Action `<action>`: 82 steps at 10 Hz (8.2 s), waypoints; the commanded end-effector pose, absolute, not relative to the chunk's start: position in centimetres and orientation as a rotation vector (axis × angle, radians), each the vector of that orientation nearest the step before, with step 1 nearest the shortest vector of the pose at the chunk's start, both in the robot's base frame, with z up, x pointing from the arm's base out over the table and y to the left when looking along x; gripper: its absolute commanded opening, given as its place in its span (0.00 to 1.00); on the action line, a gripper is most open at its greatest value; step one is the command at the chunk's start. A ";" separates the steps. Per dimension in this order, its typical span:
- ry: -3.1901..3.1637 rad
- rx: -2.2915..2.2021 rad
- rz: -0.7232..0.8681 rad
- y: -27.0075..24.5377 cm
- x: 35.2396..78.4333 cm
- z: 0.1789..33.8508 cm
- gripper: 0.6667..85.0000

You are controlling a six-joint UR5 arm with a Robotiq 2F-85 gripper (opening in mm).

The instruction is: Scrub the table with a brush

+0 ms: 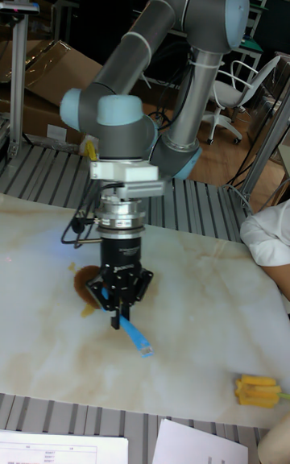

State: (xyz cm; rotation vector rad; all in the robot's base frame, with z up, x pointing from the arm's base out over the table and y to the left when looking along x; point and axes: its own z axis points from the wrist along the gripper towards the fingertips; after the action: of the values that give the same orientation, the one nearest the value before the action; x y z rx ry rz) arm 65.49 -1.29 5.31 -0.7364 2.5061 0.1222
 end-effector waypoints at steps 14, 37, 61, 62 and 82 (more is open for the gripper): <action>2.483 -0.629 0.150 3.2 67.4 5.5 0.01; 2.349 -0.762 0.211 0.8 67.6 7.2 0.01; 2.274 -0.697 0.203 0.7 66.2 4.7 0.01; 2.281 -0.644 0.211 2.1 66.0 4.4 0.01; 2.423 -0.696 0.189 -1.2 65.7 5.1 0.01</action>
State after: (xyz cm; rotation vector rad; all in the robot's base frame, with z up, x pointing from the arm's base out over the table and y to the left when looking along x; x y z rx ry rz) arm 64.73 -1.28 4.81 -0.7253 2.4052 0.2155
